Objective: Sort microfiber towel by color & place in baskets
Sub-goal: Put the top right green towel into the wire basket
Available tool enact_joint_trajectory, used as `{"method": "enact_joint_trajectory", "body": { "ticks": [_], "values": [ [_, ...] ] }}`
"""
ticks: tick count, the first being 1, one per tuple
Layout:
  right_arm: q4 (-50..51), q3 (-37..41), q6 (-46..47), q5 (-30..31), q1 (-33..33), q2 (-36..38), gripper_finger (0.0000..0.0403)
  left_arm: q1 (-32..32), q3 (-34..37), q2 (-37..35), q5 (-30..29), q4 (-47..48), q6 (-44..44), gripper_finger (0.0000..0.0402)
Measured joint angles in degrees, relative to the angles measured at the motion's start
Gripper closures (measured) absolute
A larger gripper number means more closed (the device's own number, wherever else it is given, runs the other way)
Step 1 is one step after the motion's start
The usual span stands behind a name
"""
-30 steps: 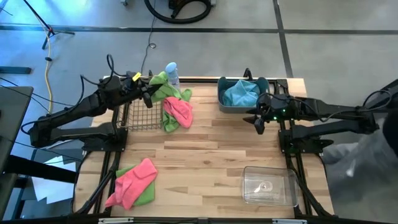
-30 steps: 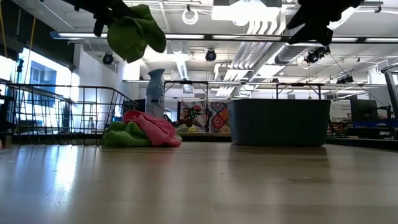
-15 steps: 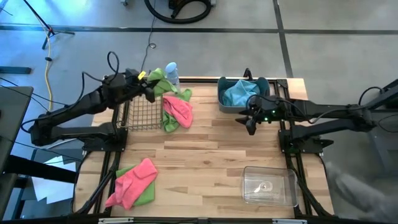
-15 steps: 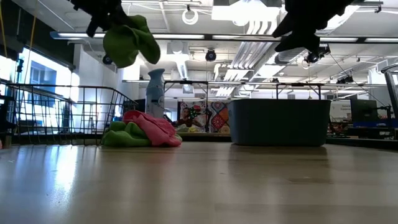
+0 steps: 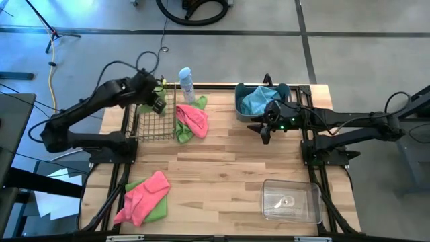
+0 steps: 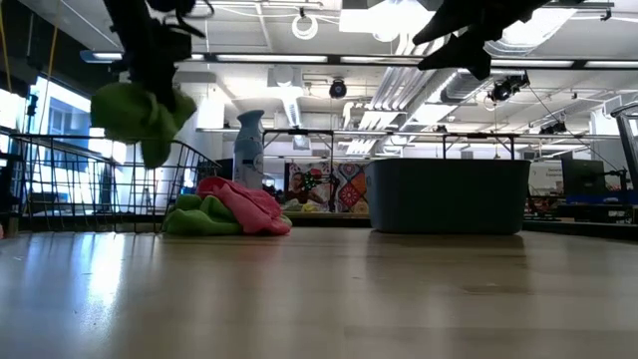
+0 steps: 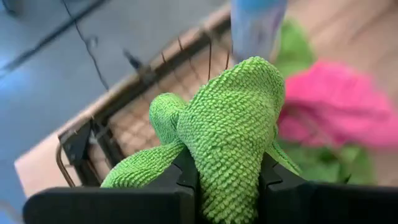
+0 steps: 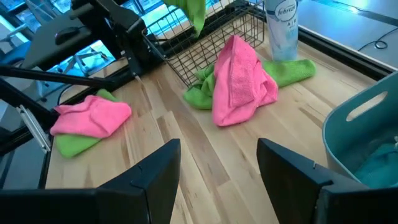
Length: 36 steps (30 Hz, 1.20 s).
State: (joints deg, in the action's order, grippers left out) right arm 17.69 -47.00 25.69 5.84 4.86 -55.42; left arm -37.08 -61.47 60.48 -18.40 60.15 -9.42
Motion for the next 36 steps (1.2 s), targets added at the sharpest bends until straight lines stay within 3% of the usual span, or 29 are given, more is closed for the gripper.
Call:
{"method": "enact_joint_trajectory", "body": {
  "ticks": [10,14,17,21,29,36],
  "values": [
    [0.0,0.0,1.5,0.0,0.0,0.0,0.0194,-3.9,0.0,13.6,0.2,1.3,14.0,0.0321],
    [0.0,0.0,2.6,0.0,0.0,0.0,0.0194,-4.9,0.0,18.3,0.4,1.3,16.4,0.0292],
    [0.0,0.0,2.6,0.5,0.0,0.0,0.0194,-5.8,0.0,20.5,3.8,1.3,16.7,0.0263],
    [0.0,0.0,2.8,3.7,0.0,0.0,0.0194,-6.6,0.0,20.9,9.9,1.4,17.5,0.0218],
    [-3.0,0.0,2.6,5.1,0.0,0.0,0.0194,-6.9,0.0,17.9,4.5,1.8,20.1,0.0149],
    [-3.0,0.0,2.6,5.1,0.0,0.0,0.0194,-6.9,0.0,15.6,5.1,2.2,18.6,0.0133]
  ]
}}
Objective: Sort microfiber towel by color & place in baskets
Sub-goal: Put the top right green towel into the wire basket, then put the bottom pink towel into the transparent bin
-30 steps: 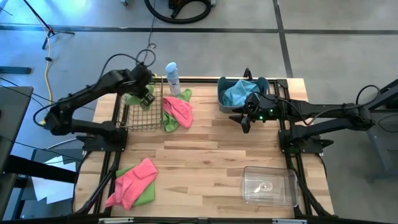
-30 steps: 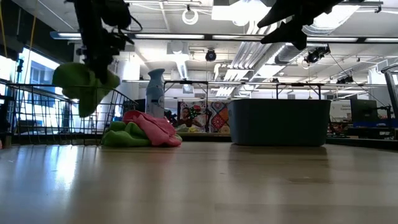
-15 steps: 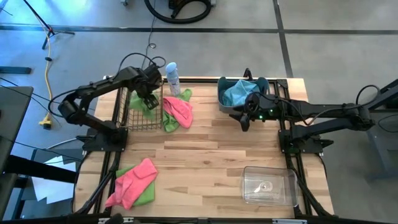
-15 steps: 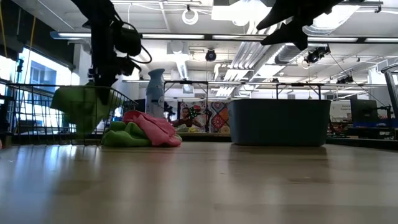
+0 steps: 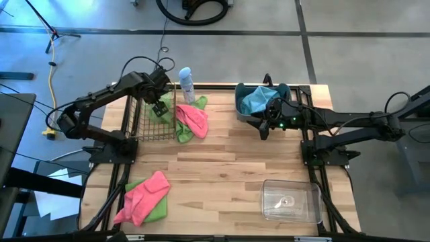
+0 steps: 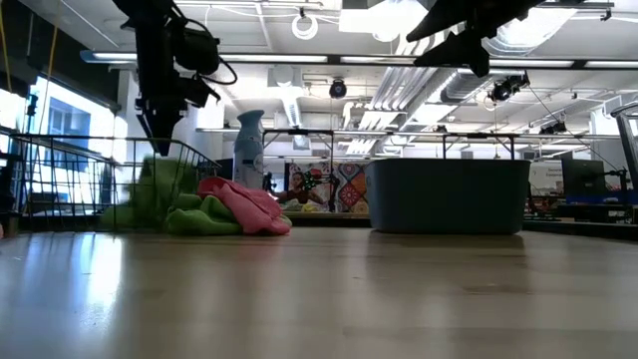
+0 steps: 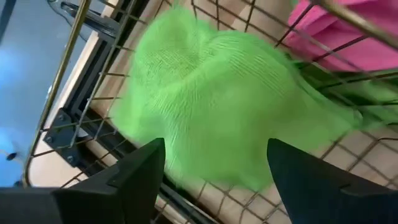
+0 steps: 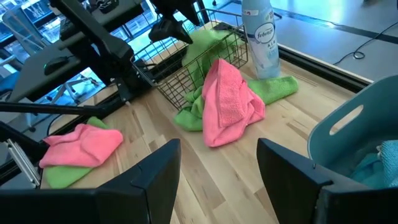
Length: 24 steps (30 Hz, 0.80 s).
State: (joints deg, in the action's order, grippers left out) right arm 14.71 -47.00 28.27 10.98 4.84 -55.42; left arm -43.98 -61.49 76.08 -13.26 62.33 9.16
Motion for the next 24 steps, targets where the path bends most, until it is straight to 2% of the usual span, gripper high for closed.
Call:
{"method": "enact_joint_trajectory", "body": {
  "ticks": [3,7,13,17,24],
  "values": [
    [0.0,0.0,0.0,0.0,0.0,0.0,0.0194,0.0,0.0,-1.1,0.4,1.1,0.0,0.0133],
    [0.0,0.0,-0.2,0.0,0.0,0.0,0.0194,0.0,-0.6,-2.3,-2.5,3.7,-4.0,0.0133],
    [0.0,0.0,-2.6,0.6,0.0,0.0,0.0194,0.5,-6.0,-2.3,4.8,4.9,-9.3,0.0133],
    [0.0,0.0,-3.9,1.5,0.0,0.0,0.0194,2.4,-8.5,-2.7,11.2,0.9,-13.7,0.0133],
    [0.0,0.0,-5.2,1.5,0.0,0.0,0.0194,7.9,-8.7,-5.7,14.2,-13.4,-21.6,0.0133]
  ]
}}
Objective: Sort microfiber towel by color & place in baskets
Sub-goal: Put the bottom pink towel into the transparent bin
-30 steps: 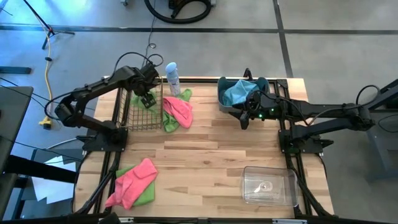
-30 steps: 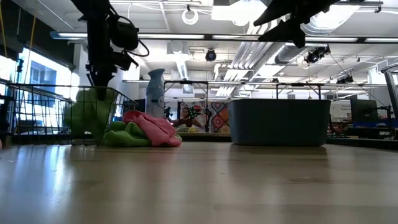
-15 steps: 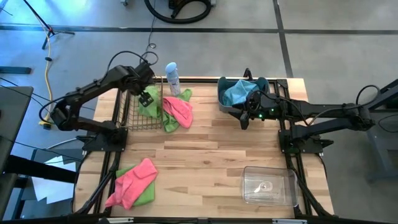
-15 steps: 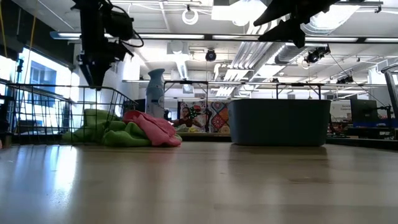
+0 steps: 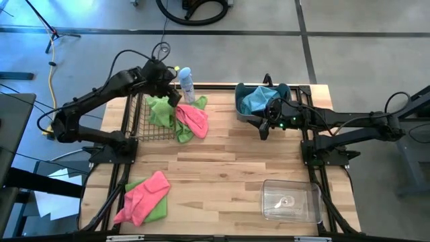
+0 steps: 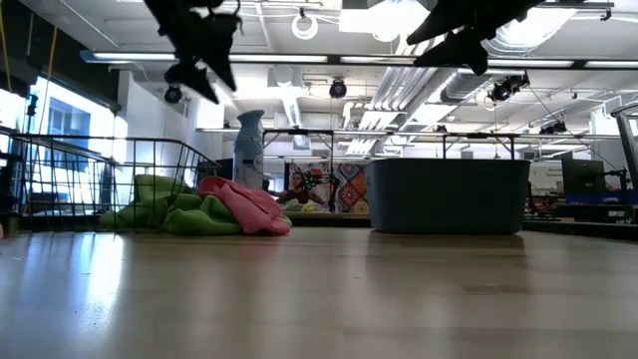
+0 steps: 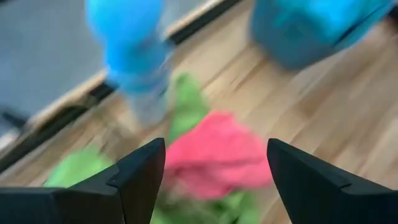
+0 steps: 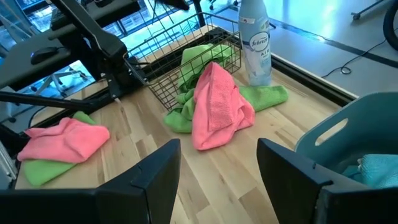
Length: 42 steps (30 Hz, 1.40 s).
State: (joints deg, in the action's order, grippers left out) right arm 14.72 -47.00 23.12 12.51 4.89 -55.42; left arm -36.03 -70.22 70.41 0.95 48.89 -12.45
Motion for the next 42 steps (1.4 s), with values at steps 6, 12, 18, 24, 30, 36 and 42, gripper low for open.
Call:
{"method": "enact_joint_trajectory", "body": {
  "ticks": [6,12,18,24,30,36,42],
  "values": [
    [0.0,0.0,-4.2,0.0,0.0,0.0,0.0194,6.3,0.0,-2.7,0.1,-6.7,-4.8,0.0133],
    [0.0,0.0,-5.6,0.0,0.0,0.0,0.0194,13.5,0.0,-4.4,0.0,-8.5,-4.5,0.0133],
    [0.0,0.0,-6.7,0.0,0.0,0.0,0.0194,20.1,0.0,-5.2,1.1,-8.1,-6.2,0.0133],
    [0.0,0.0,-6.7,0.0,0.0,0.0,0.0194,28.3,0.0,-6.1,1.1,-8.0,-10.2,0.0133],
    [-3.3,0.0,-3.5,-0.7,0.0,0.0,0.0194,37.5,0.0,-7.3,0.9,-6.9,-12.1,0.0133],
    [-11.6,0.0,-0.6,-1.2,0.0,0.0,0.0194,44.0,0.0,-8.5,0.9,-6.3,-12.5,0.0133],
    [-18.4,-0.1,1.9,-1.5,0.0,0.0,0.0194,47.2,0.1,-9.9,-0.5,-5.0,-9.4,0.0133]
  ]
}}
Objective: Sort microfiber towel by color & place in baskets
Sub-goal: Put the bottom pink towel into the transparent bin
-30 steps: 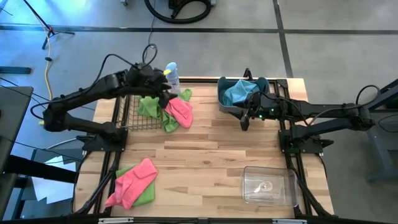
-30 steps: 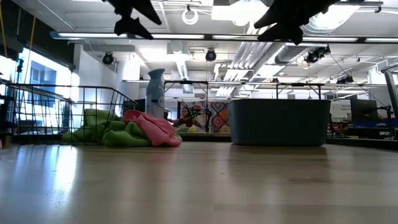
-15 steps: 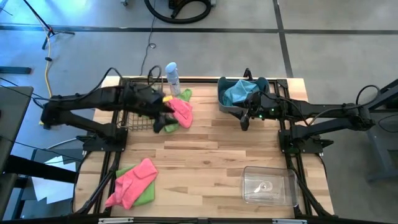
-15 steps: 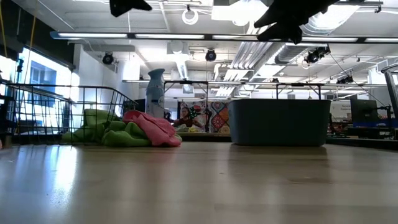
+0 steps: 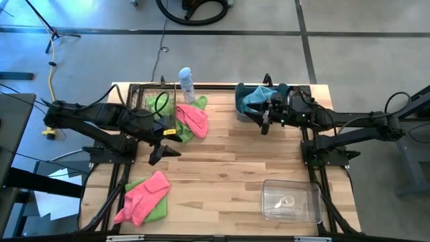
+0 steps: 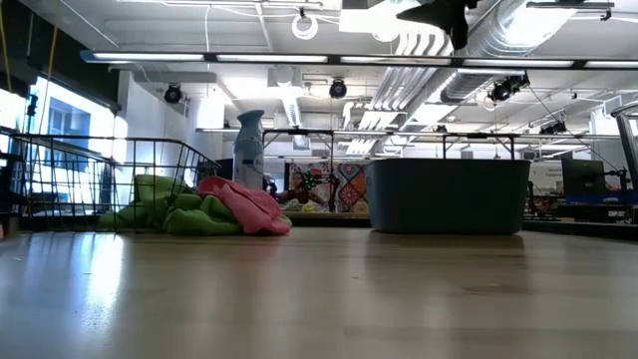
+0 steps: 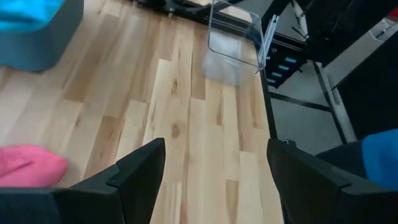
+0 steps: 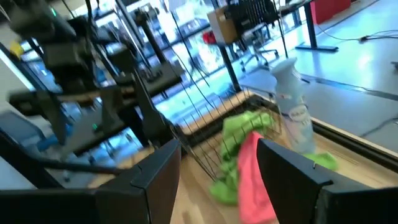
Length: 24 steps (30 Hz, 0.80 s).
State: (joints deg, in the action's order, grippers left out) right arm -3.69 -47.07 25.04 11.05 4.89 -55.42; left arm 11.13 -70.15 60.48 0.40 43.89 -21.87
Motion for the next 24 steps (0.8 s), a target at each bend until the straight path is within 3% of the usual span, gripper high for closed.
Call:
{"method": "enact_joint_trajectory", "body": {
  "ticks": [6,12,17,24],
  "values": [
    [-2.2,0.0,4.7,0.0,0.0,0.0,0.0194,0.1,0.0,-1.2,-1.1,0.0,4.3,0.0133],
    [-2.2,0.0,5.7,-0.4,0.0,0.0,0.0194,0.1,0.0,-0.8,-1.4,-0.1,3.1,0.0133],
    [-0.9,0.0,2.2,-2.6,0.0,0.0,0.0194,0.8,0.0,1.5,-2.6,3.1,-7.1,0.0133],
    [5.4,0.0,-1.2,-7.9,0.0,0.0,0.0194,8.1,0.0,9.6,0.3,21.7,-28.5,0.0133]
  ]
}}
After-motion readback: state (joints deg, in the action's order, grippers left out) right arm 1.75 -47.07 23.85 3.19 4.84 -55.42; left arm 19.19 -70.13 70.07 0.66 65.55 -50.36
